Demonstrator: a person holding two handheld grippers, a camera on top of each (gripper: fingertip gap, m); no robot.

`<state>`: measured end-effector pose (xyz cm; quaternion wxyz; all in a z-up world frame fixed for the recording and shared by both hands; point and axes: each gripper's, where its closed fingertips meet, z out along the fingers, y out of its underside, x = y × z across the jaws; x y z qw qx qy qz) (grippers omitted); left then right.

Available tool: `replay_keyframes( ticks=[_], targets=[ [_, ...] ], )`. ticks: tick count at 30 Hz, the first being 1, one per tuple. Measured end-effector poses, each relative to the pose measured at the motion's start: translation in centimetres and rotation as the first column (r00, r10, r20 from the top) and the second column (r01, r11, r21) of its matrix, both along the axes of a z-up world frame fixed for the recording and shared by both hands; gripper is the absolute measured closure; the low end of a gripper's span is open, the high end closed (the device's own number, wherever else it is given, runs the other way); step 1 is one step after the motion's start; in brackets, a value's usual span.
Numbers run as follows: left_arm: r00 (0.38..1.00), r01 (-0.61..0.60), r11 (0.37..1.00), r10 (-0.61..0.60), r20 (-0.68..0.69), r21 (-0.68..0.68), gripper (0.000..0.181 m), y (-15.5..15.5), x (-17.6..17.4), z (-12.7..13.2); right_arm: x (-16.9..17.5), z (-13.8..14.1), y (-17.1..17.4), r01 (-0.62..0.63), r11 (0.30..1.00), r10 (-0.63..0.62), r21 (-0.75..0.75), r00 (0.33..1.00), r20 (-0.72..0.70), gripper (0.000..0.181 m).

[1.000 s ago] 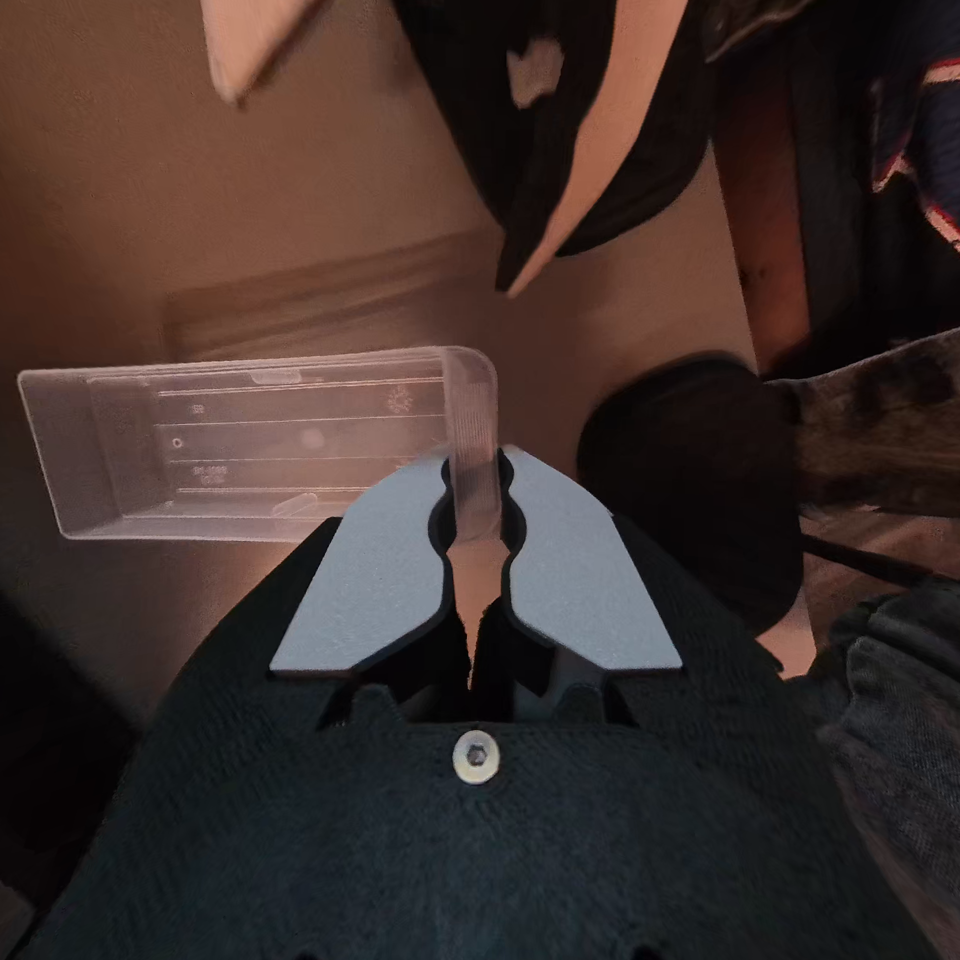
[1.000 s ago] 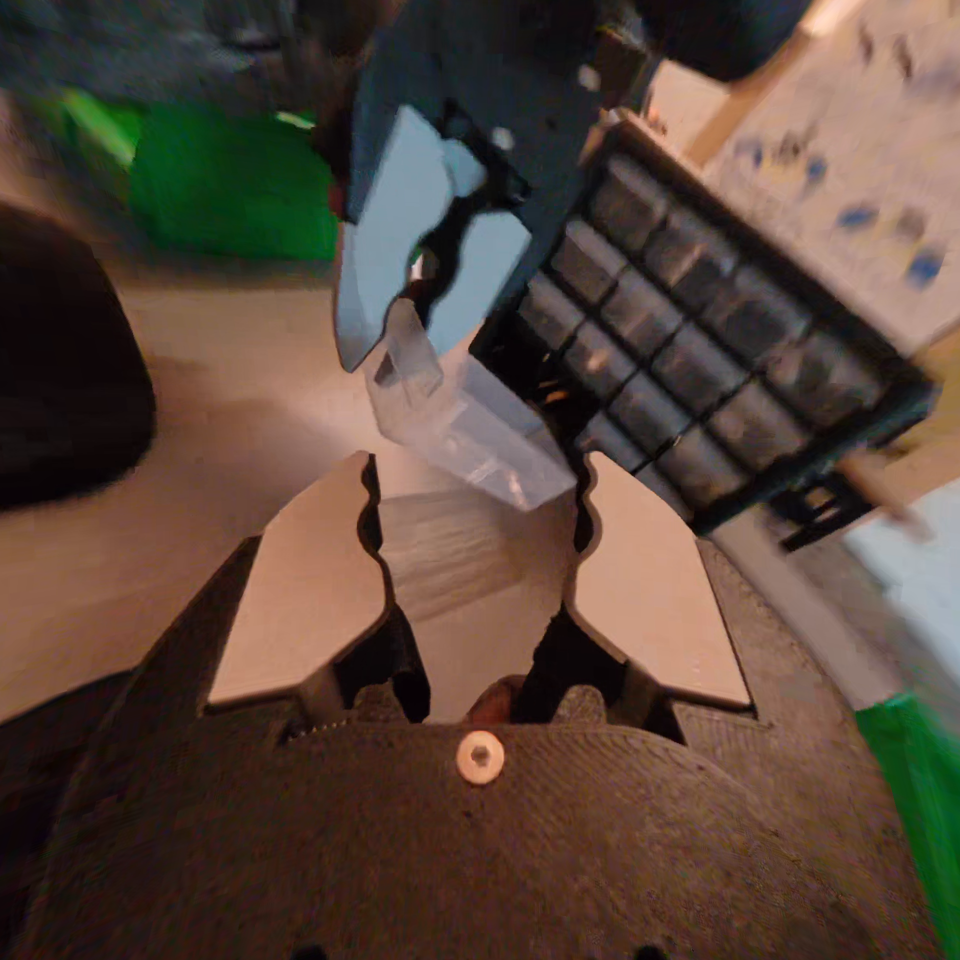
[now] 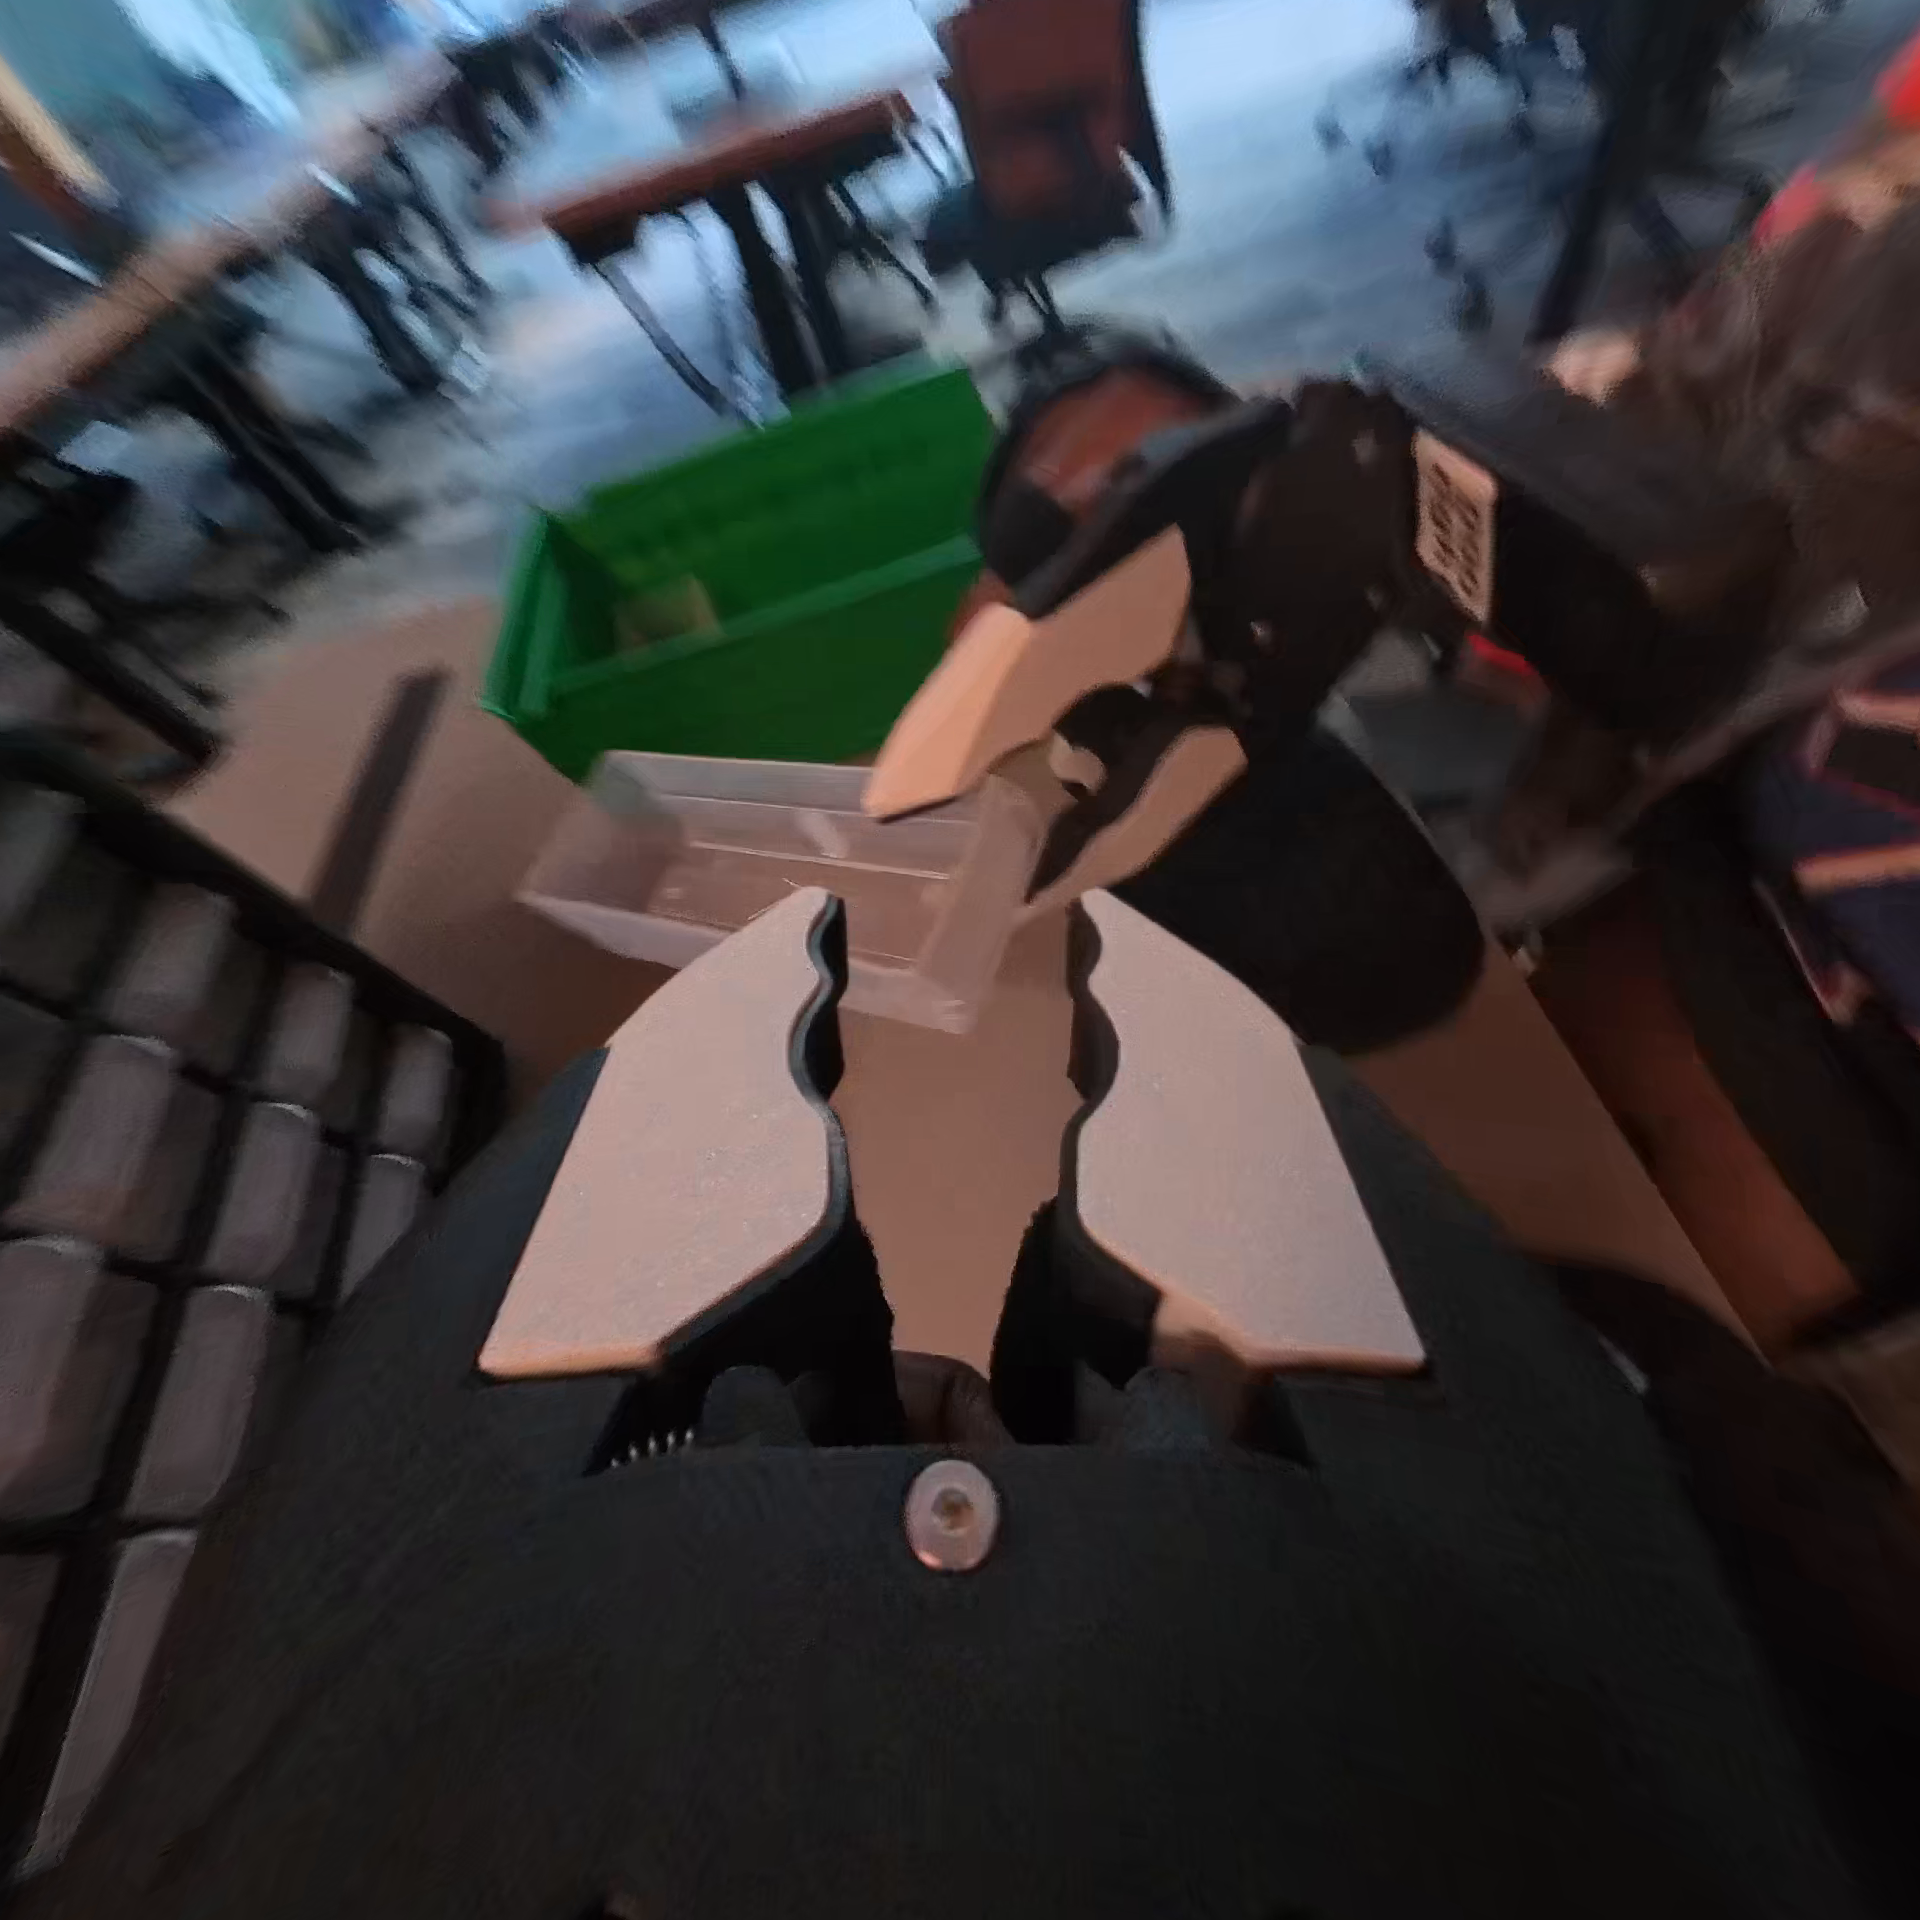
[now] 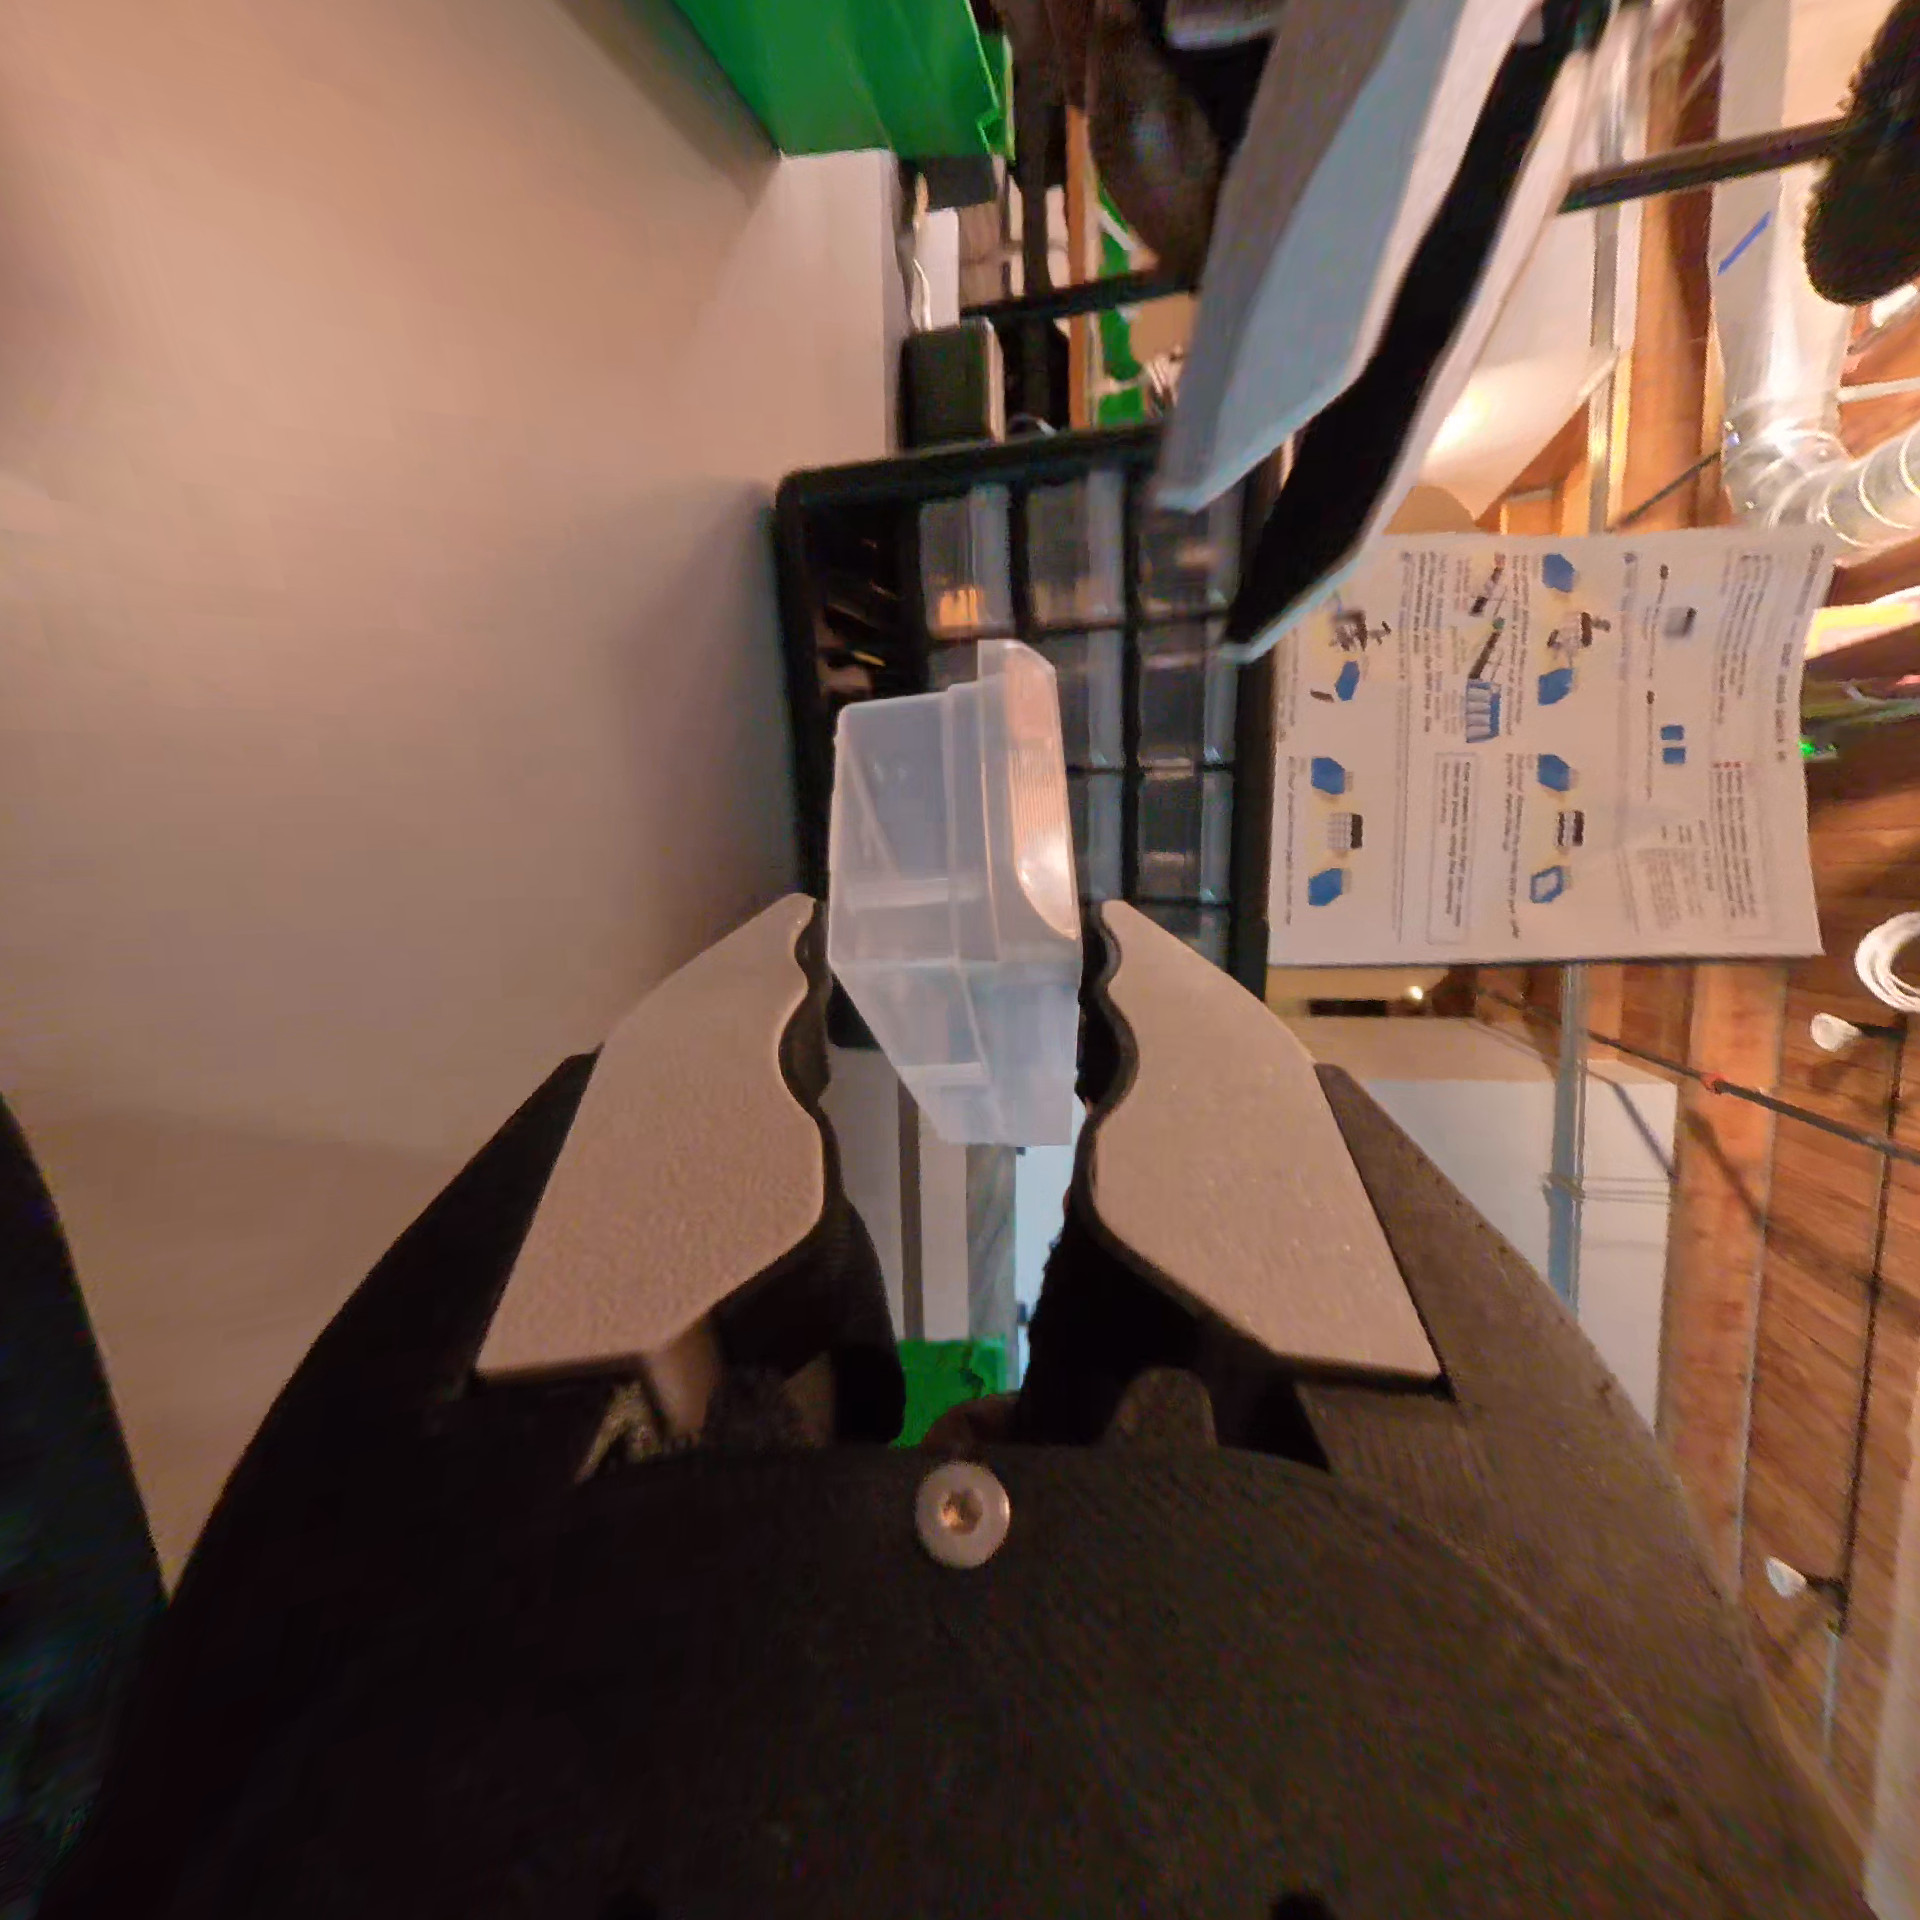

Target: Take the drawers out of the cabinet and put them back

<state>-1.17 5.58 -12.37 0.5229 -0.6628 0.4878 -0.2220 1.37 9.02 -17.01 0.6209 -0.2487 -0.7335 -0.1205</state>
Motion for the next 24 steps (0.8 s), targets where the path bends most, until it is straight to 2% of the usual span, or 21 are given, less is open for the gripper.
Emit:
replay_keyframes(
  ticks=[1,3,4,7,10,13,16,18,20,24],
  targets=[
    [0.995,-0.066,0.997,0.062,0.081,0.039,0.140,0.6,-0.4,1.1,0.7,0.5,0.5,0.027,1.000,-0.027,0.007,1.000,-0.013,0.135],
    [0.946,-0.225,0.971,0.199,0.255,0.076,0.140,1.6,-1.4,2.8,2.4,2.0,1.8,0.090,0.996,-0.090,-0.009,0.994,-0.058,0.135],
    [0.914,-0.287,0.955,0.252,0.319,0.067,0.139,1.7,-1.9,2.9,3.6,3.0,2.6,0.124,0.992,-0.127,-0.031,0.988,-0.091,0.135],
    [0.841,-0.396,0.918,0.351,0.412,0.027,0.140,1.1,-2.5,0.7,8.3,6.2,6.0,0.257,0.956,-0.282,-0.143,0.939,-0.199,0.135],
    [0.805,-0.445,0.896,0.402,0.436,-0.004,0.140,0.3,-2.3,-1.7,13.7,7.1,9.9,0.358,0.864,-0.452,-0.354,0.861,-0.232,0.135],
    [0.802,-0.447,0.895,0.403,0.442,-0.004,0.140,-0.3,-1.6,-2.3,17.7,6.0,13.4,0.351,0.720,-0.568,-0.598,0.793,-0.219,0.135],
    [0.801,-0.453,0.892,0.403,0.443,0.007,0.140,-0.2,-1.6,-2.5,20.7,4.0,16.7,0.370,0.631,-0.648,-0.681,0.735,-0.200,0.135],
    [0.794,-0.449,0.893,0.410,0.449,-0.023,0.140,0.0,-1.7,-3.1,21.9,2.0,18.4,0.443,0.610,-0.685,-0.657,0.711,-0.156,0.135],
    [0.791,-0.450,0.891,0.425,0.439,-0.051,0.140,0.3,-1.8,-3.9,22.3,0.4,19.5,0.505,0.620,-0.698,-0.600,0.704,-0.129,0.135],
    [0.806,-0.463,0.886,0.429,0.409,-0.018,0.140,0.4,-1.8,-4.2,22.1,-3.0,20.6,0.582,0.645,-0.688,-0.495,0.724,-0.045,0.135]
  ],
)
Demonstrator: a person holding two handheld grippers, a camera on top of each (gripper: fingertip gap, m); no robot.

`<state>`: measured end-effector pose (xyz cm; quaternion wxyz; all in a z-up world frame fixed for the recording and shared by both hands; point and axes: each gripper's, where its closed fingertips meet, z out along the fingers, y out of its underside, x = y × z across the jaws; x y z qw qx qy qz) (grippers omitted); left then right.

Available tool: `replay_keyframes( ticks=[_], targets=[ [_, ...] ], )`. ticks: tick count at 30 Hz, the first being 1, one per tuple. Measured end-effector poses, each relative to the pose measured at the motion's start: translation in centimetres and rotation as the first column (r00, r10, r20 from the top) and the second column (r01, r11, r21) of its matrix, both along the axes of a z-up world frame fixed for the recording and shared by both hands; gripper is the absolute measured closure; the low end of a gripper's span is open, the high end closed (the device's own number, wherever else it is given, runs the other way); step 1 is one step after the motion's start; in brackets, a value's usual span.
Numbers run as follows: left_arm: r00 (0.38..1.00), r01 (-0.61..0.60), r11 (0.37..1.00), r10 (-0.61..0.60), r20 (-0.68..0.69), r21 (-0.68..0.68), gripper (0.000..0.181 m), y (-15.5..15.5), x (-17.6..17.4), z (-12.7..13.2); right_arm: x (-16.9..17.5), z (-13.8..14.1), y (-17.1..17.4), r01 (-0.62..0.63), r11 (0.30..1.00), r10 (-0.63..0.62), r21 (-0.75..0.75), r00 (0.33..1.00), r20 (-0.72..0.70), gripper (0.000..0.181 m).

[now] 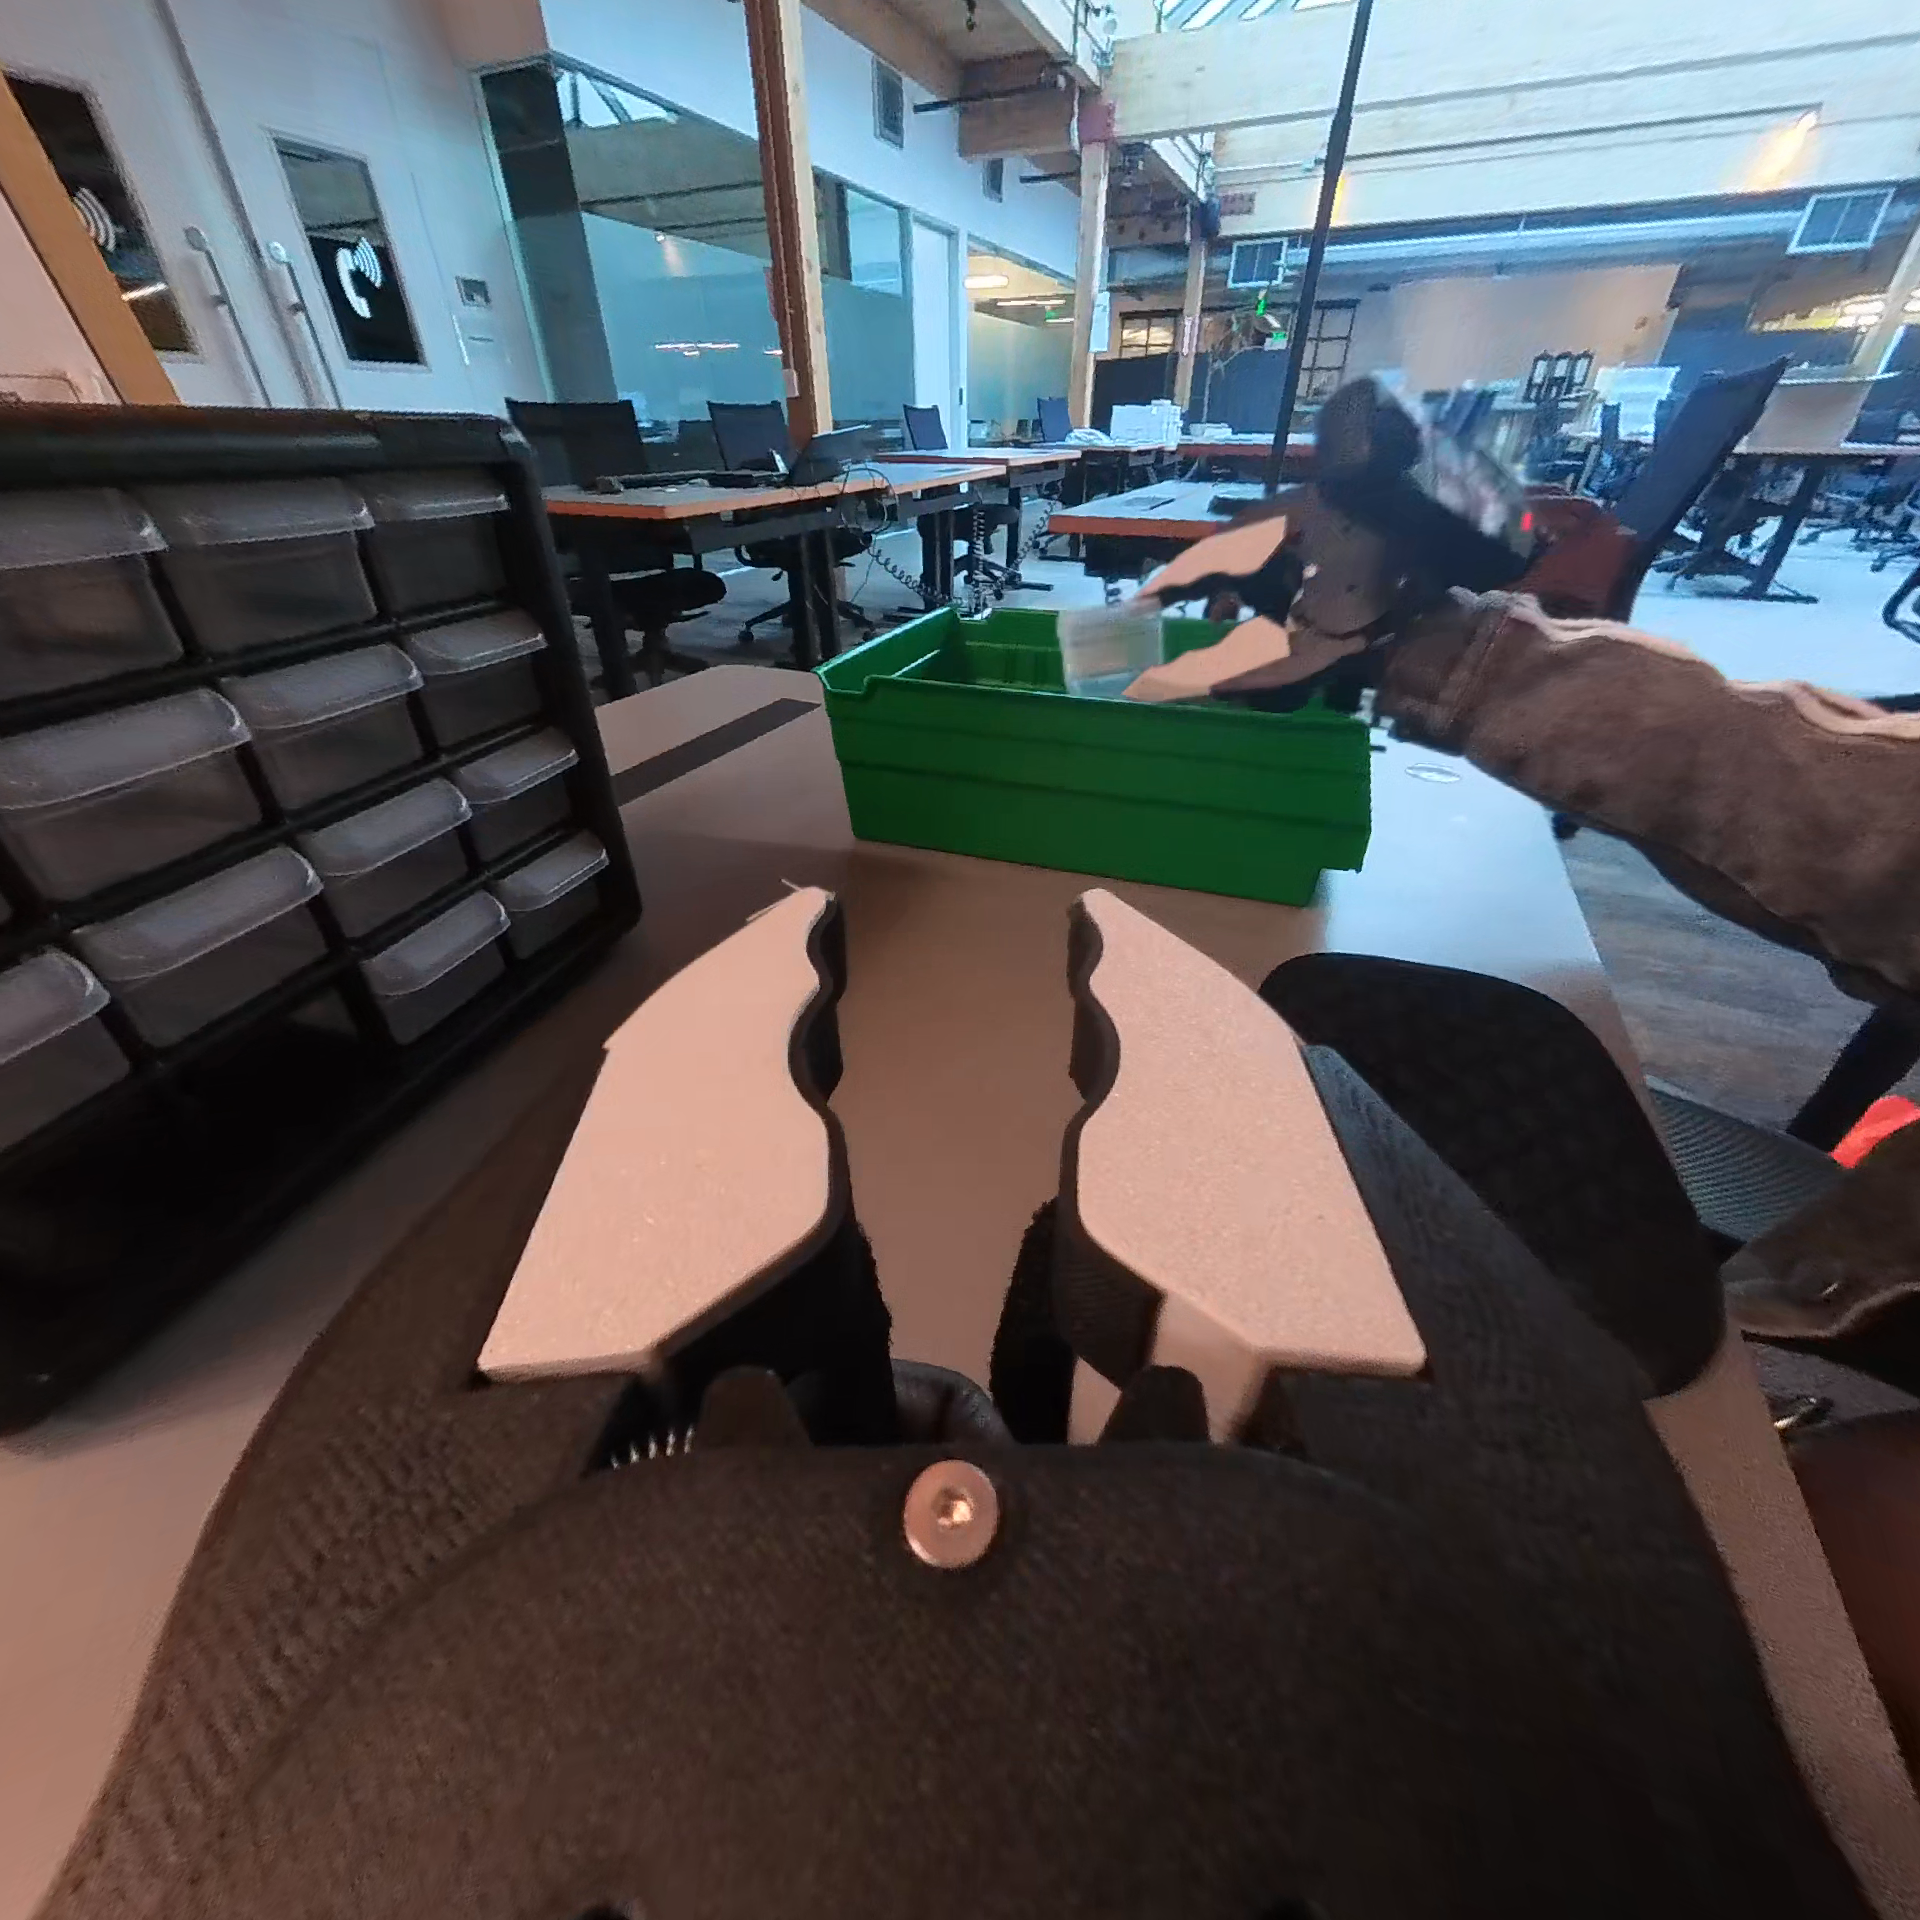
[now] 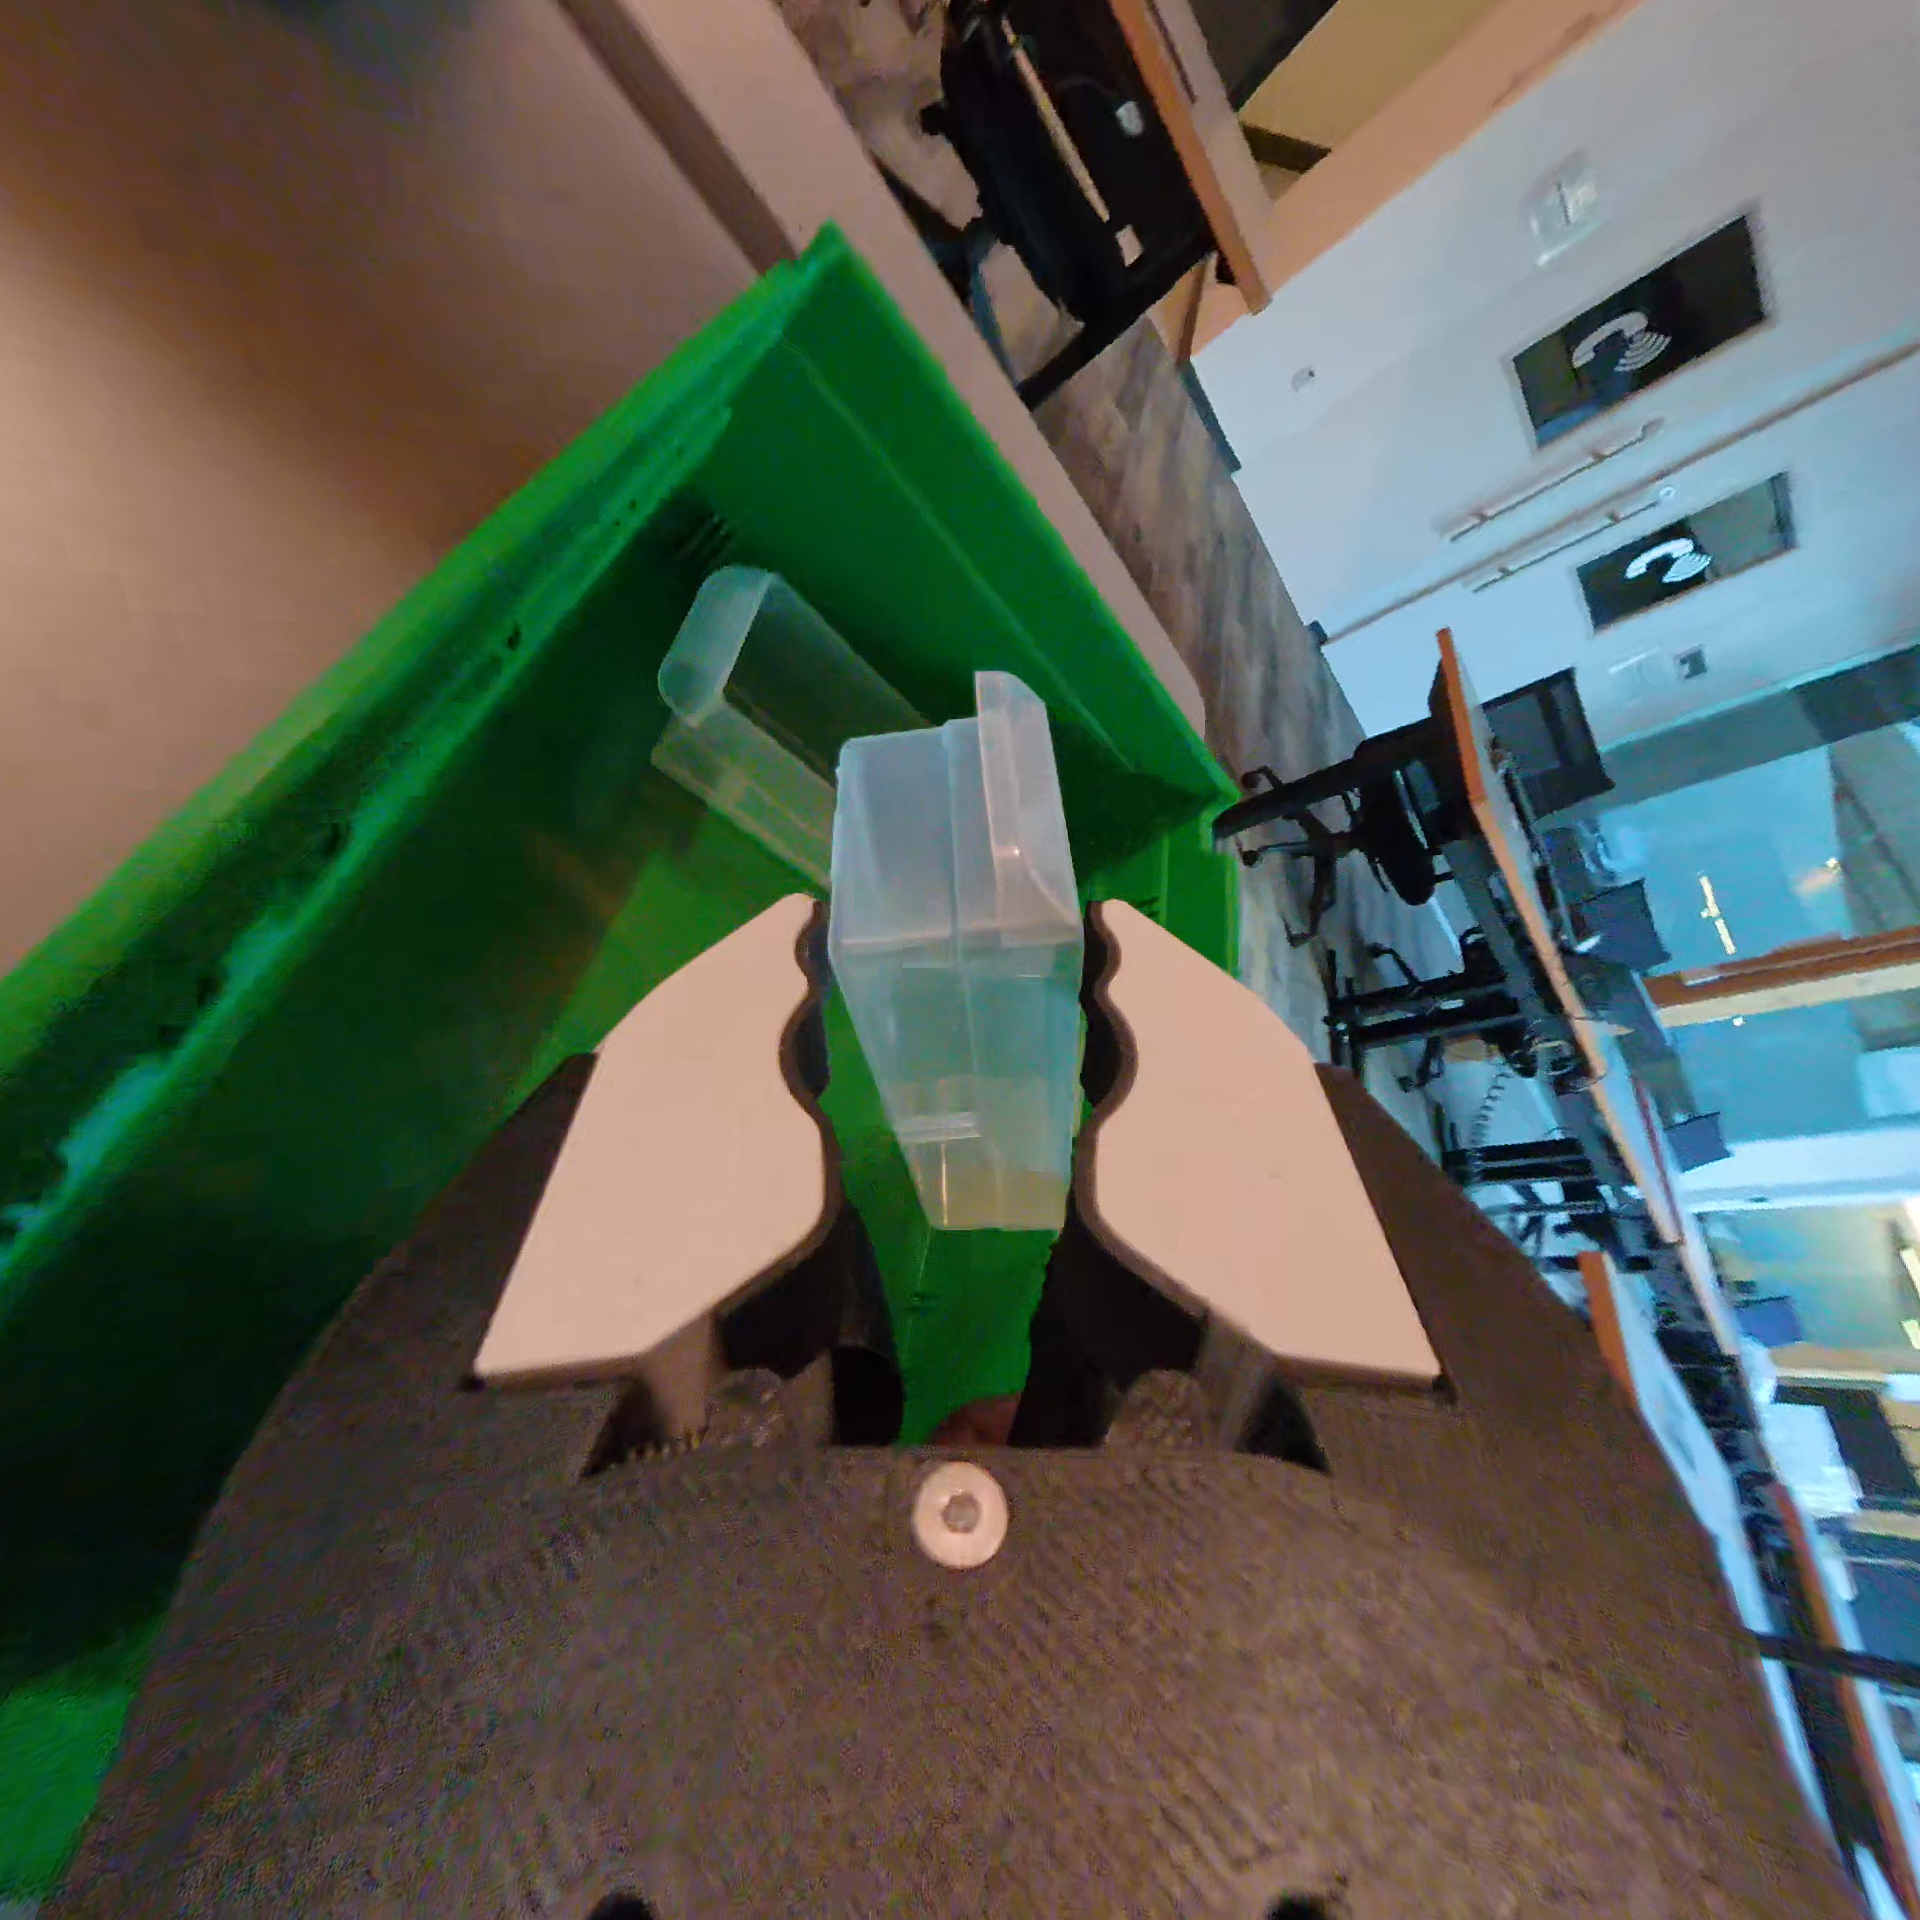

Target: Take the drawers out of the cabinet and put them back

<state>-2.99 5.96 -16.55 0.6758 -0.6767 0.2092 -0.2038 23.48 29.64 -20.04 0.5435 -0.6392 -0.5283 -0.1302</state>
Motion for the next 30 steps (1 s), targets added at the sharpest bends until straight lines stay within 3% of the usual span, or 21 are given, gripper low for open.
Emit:
replay_keyframes(
  ticks=[3,11,23,26,30],
  targets=[
    [1.000,0.012,1.000,-0.012,-0.002,-0.004,0.140,-0.1,0.3,-0.1,-0.5,-2.1,0.5,-0.022,1.000,0.023,-0.016,0.998,0.065,0.135],
    [1.000,0.010,1.000,-0.010,-0.024,0.002,0.140,-0.1,0.3,-0.2,-2.4,-3.5,-0.3,-0.153,0.988,0.146,0.025,0.973,0.180,0.134],
    [0.999,0.006,1.000,-0.005,-0.041,0.003,0.140,-0.2,0.2,-0.3,-3.3,-5.8,-1.3,-0.241,0.966,0.255,-0.094,0.948,0.188,0.137],
    [0.999,0.006,1.000,-0.006,-0.039,0.004,0.140,-0.2,0.2,-0.3,-3.4,-6.7,-1.8,-0.261,0.948,0.290,-0.180,0.943,0.162,0.141],
    [0.999,0.007,1.000,-0.007,-0.040,0.001,0.140,-0.1,0.2,-0.4,-3.0,-7.3,-2.2,-0.263,0.913,0.301,-0.312,0.950,0.080,0.131]
  ],
)
